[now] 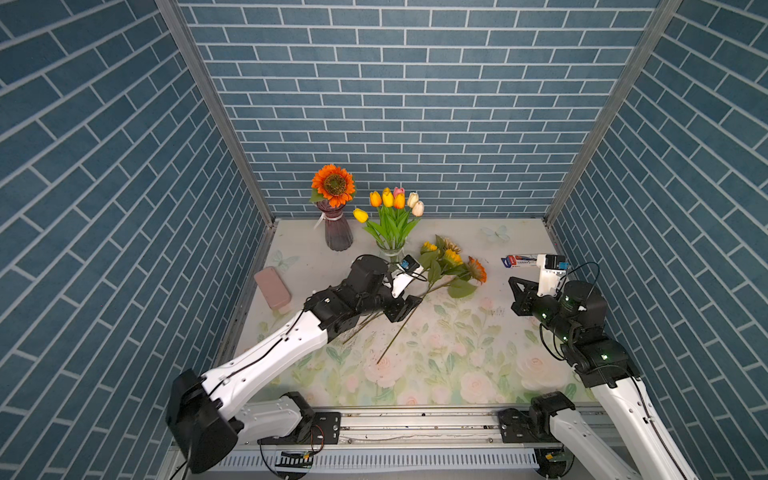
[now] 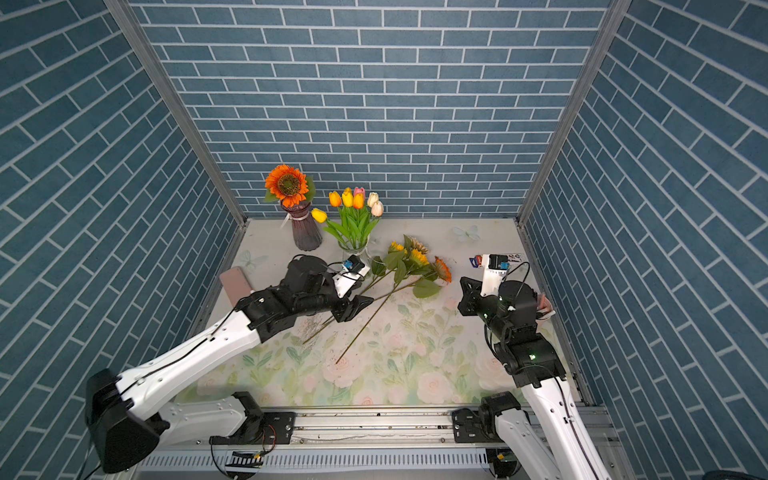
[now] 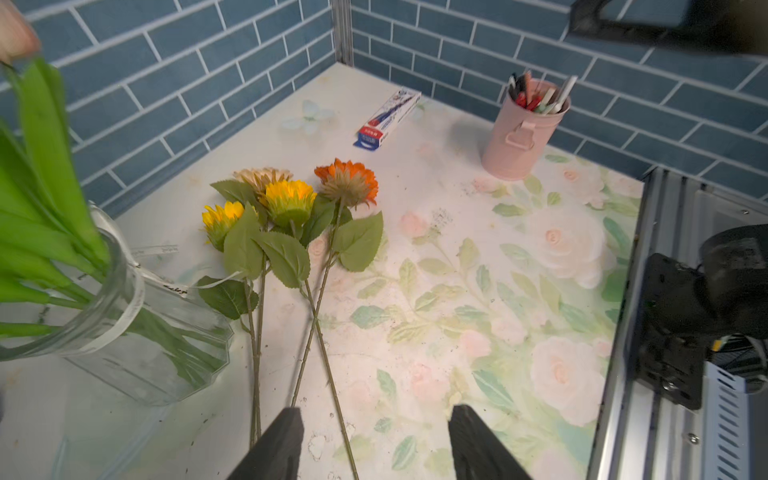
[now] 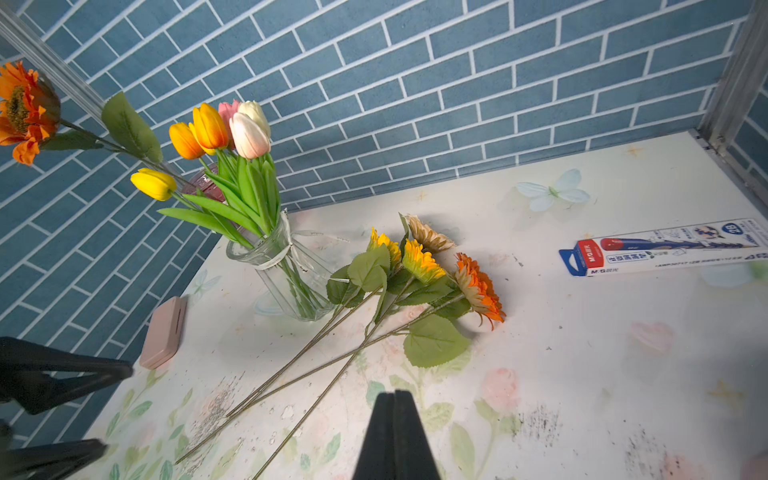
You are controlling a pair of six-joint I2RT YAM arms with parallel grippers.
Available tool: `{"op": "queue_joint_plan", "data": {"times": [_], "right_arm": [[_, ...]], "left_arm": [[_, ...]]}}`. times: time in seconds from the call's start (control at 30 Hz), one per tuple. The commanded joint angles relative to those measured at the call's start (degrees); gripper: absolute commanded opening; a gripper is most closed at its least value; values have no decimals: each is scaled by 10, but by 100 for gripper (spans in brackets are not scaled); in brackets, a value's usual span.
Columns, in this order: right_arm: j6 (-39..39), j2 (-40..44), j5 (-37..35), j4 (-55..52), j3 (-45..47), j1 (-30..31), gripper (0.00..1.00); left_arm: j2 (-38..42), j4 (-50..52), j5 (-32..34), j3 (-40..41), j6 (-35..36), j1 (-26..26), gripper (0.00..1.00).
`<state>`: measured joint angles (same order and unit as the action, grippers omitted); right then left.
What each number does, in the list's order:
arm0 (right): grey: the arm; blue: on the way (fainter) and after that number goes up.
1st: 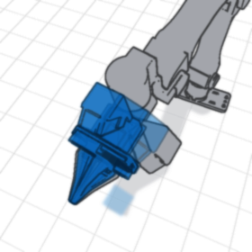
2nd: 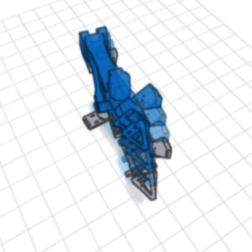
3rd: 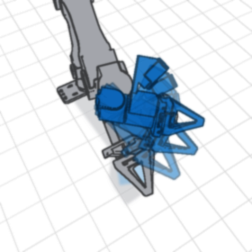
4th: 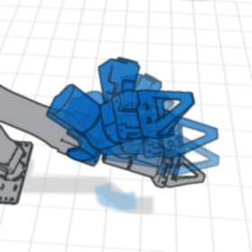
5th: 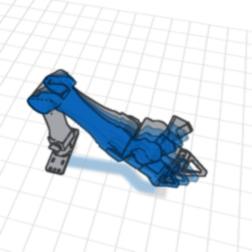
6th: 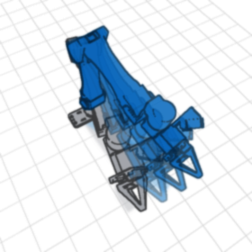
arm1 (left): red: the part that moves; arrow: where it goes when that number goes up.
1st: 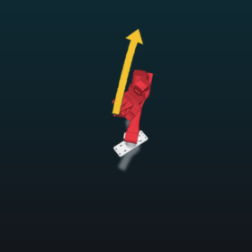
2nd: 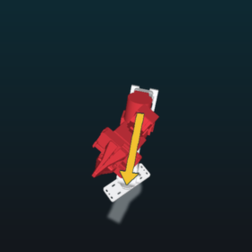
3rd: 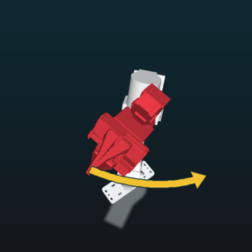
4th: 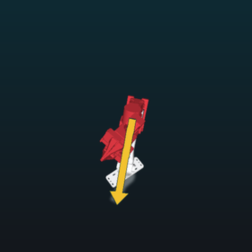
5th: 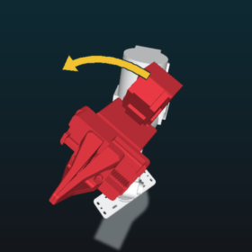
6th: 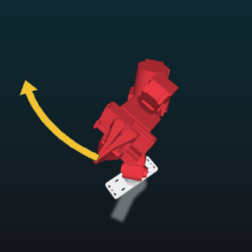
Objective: Arrange the flowers in different vases according to their variety
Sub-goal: Pick up the flower at the center of the board.
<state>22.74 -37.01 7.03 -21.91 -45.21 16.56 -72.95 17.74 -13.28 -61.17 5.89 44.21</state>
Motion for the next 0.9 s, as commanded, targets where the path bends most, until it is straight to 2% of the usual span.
{"op": "queue_joint_plan", "data": {"times": [0.0, 0.13, 0.37, 0.6, 0.77, 0.87], "right_arm": [[11, 12, -39, -24, -21, 0, 0], [19, -4, -43, -43, -33, -4, 0], [17, -30, -31, -33, -38, -19, 0], [4, -41, 9, -16, -32, -43, 0], [1, -31, 18, -12, -17, -51, 0], [-5, -25, 20, -16, -14, -54, 0]], "left_arm": [[-57, -46, 23, -36, 28, 11, 58], [-131, -62, 32, -56, 41, 33, 55], [-235, -64, 115, -89, 38, 111, 54], [-292, -110, 180, -116, 43, 113, 52], [-358, -98, 164, -172, 90, 108, 53], [-390, -88, 118, -196, 114, 87, 52]]}}
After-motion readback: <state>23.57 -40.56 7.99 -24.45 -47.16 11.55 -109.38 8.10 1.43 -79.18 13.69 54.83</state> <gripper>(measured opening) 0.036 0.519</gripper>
